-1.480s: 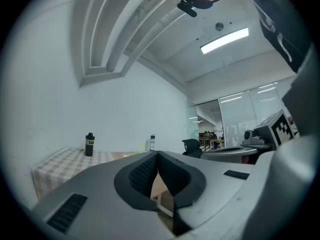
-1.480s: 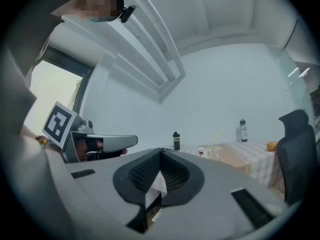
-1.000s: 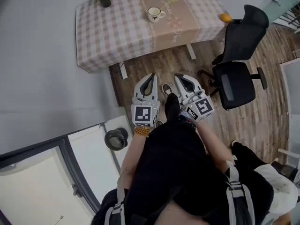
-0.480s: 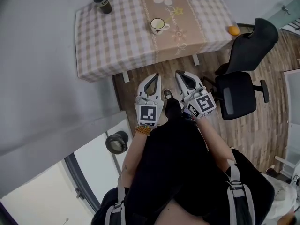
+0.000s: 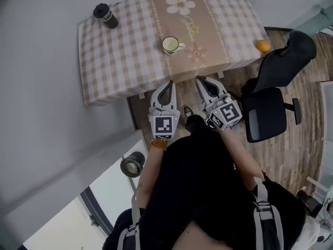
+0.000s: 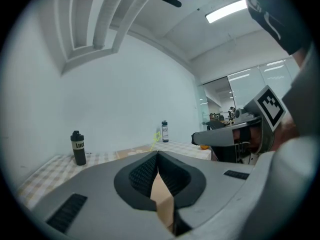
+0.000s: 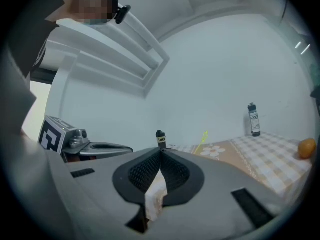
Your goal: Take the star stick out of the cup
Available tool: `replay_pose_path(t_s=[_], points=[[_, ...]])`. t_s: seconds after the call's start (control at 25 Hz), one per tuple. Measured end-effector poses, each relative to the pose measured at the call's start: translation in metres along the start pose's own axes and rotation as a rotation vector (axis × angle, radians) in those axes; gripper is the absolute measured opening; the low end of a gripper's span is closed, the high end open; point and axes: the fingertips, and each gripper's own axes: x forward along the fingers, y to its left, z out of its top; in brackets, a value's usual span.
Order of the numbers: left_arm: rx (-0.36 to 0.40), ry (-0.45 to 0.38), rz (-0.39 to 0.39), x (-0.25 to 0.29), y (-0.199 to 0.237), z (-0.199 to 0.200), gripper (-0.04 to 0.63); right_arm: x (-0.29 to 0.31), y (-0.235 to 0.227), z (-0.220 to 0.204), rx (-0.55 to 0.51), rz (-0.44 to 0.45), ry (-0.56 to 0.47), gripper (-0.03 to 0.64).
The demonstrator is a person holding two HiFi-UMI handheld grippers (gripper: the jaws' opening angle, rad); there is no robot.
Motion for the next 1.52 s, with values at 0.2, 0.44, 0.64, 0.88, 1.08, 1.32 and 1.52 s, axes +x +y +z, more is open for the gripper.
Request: replay_pose_path(t_s=[0.2,0.44,0.64,0.88,1.08,1.32,1.52], points=[[0.066,0.021,0.020,0.047,0.010,0.002,0.012,0.021,-0.036,0.001,0.021,0.012,0.022,0.006],[0.136,0.041,-0.007,0.082,0.022,-0.005,0.015,0.041,-0.059,-0.005,0.012,0.030,0.052,0.006],[0.095,0.072,-0.102,0.105,0.040,-0.009,0.015,0.060,-0.054,-0.007,-0.011,0.007,0.075,0.006],[0.116,0.122,-0.348,0.138,0.057,-0.023,0.015,0.093,-0.023,0.002,-0.009,-0.024,0.059,0.006],[0.098,0.160,-0.536,0.161,0.060,-0.038,0.098,0.106,-0.007,-0.006,0.034,-0.091,0.070,0.006],[0.172,0.190,-0.615,0.179,0.065,-0.050,0.098,0.114,-0.008,-0.009,0.005,-0.140,0.048,0.006],[0.239,0.189,-0.706,0.196,0.052,-0.053,0.098,0.105,-0.016,-0.011,-0.015,-0.237,0.034,0.006]])
